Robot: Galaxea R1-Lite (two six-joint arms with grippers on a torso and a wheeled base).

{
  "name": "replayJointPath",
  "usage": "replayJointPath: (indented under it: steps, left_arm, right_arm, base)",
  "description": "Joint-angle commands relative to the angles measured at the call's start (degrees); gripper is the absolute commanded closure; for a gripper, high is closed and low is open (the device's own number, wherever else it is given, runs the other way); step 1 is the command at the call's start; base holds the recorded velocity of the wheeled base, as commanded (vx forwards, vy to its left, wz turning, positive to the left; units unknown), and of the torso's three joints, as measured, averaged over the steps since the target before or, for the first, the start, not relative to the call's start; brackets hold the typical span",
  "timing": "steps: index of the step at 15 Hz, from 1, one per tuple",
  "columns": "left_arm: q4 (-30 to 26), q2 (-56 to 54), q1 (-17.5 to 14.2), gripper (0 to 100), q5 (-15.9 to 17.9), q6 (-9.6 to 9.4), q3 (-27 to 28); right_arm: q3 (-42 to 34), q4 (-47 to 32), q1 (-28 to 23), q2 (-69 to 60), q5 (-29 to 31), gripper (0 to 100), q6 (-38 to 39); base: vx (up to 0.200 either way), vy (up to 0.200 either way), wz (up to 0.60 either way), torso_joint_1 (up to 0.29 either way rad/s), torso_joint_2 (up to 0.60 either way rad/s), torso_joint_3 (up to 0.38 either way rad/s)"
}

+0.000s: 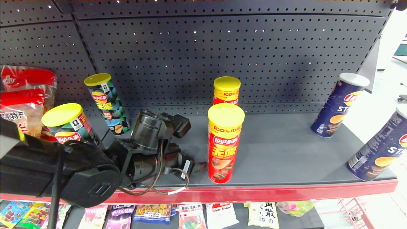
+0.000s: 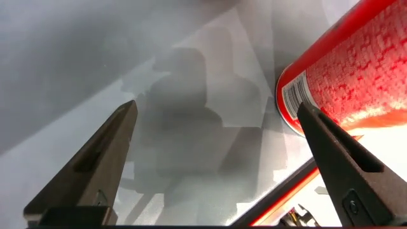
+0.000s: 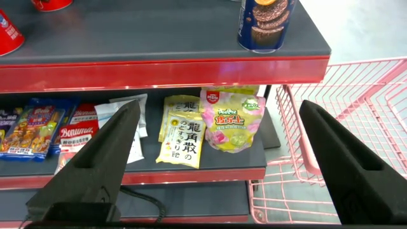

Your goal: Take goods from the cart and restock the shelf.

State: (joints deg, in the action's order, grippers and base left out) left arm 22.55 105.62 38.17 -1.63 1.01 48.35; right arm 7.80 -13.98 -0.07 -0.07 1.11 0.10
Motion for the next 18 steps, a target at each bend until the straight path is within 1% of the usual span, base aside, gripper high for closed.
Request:
replayJointPath:
  steps: [1,2,3,5,7,8,10,11,12,13,14,15,16,17,18]
  left_arm:
    - [-0.1,-2.0,-0.1,0,-0.2,0.22,-1.9]
    - [-0.1,-4.6,0.0,0,-0.3,0.22,-5.2]
    - [-0.1,-6.7,0.1,0,-0.3,0.22,-7.2]
    - [-0.6,-15.0,0.6,0,-0.8,-0.05,-13.4]
    - [-3.0,-22.2,0.9,0,-1.8,-0.31,-17.8]
    - [-8.5,-29.3,1.3,0,-1.9,-0.57,-19.8]
    - [-20.4,-39.2,1.3,0,-2.0,-1.8,-19.8]
    - [-20.4,-39.2,1.3,0,-2.0,-1.8,-19.8]
    - [-31.5,-48.6,1.3,0,-3.7,-3.56,-19.5]
    - [-35.9,-52.9,1.2,0,-5.8,-3.56,-19.4]
    - [-38.1,-55.9,0.9,0,-7.4,-3.3,-19.5]
    - [-41.0,-60.9,-0.5,0,-9.4,-3.21,-19.8]
    - [-43.6,-64.7,-2.7,0,-10.7,-3.21,-19.4]
    - [-44.8,-66.4,-4.3,0,-10.9,-3.21,-19.2]
    - [-48.0,-72.1,-10.9,0,-11.2,-3.21,-17.9]
  right_arm:
    - [0.0,0.0,0.0,0.1,-0.1,0,0.0]
    - [0.0,0.0,0.0,0.1,-0.1,0,-0.1]
    - [0.0,0.0,0.0,0.1,-0.2,0,-0.2]
    - [0.0,-0.1,0.0,0.1,-0.6,0,-0.4]
    - [0.0,-0.1,0.0,0.1,-0.7,0,-0.8]
    - [0.0,-0.1,0.0,0.1,-0.8,0,-1.2]
    - [-0.2,0.0,0.0,0.1,-2.5,0,-2.1]
    - [-0.2,0.0,0.0,0.1,-2.5,0,-2.1]
    - [-0.2,0.1,0.0,0.1,-3.7,0,-2.4]
    - [-0.7,1.5,0.0,0.1,-3.7,0,-2.5]
    - [-1.8,3.7,0.0,0.1,-3.7,0,-2.6]
    - [-3.6,7.8,0.0,0.1,-5.9,0,-4.8]
    - [-4.6,10.0,0.0,0.1,-10.2,0,-6.3]
    - [-4.9,10.6,0.0,0.1,-11.8,0,-6.6]
    - [-5.1,11.0,0.1,0.2,-13.3,0,-6.5]
  base:
    - [0.0,0.0,0.0,0.0,0.0,0.0]
    - [0.0,0.0,0.0,0.0,0.0,0.0]
    - [0.0,0.0,0.0,0.0,0.0,0.0]
    - [0.0,0.0,0.0,0.0,0.0,0.0]
    - [0.0,0.0,0.0,0.0,0.0,0.0]
    - [0.0,0.0,0.0,0.0,0.0,0.0]
    - [0.0,0.0,0.0,0.0,0.0,0.0]
    - [0.0,0.0,0.0,0.0,0.0,0.0]
    - [0.0,0.0,0.0,0.0,0.0,0.0]
    - [0.0,0.0,0.0,0.0,0.0,0.0]
    - [0.0,0.0,0.0,0.0,0.0,0.0]
    - [0.0,0.0,0.0,0.0,0.0,0.0]
    - [0.0,0.0,0.0,0.0,0.0,0.0]
    - [0.0,0.0,0.0,0.0,0.0,0.0]
    - [0.0,0.0,0.0,0.0,0.0,0.0]
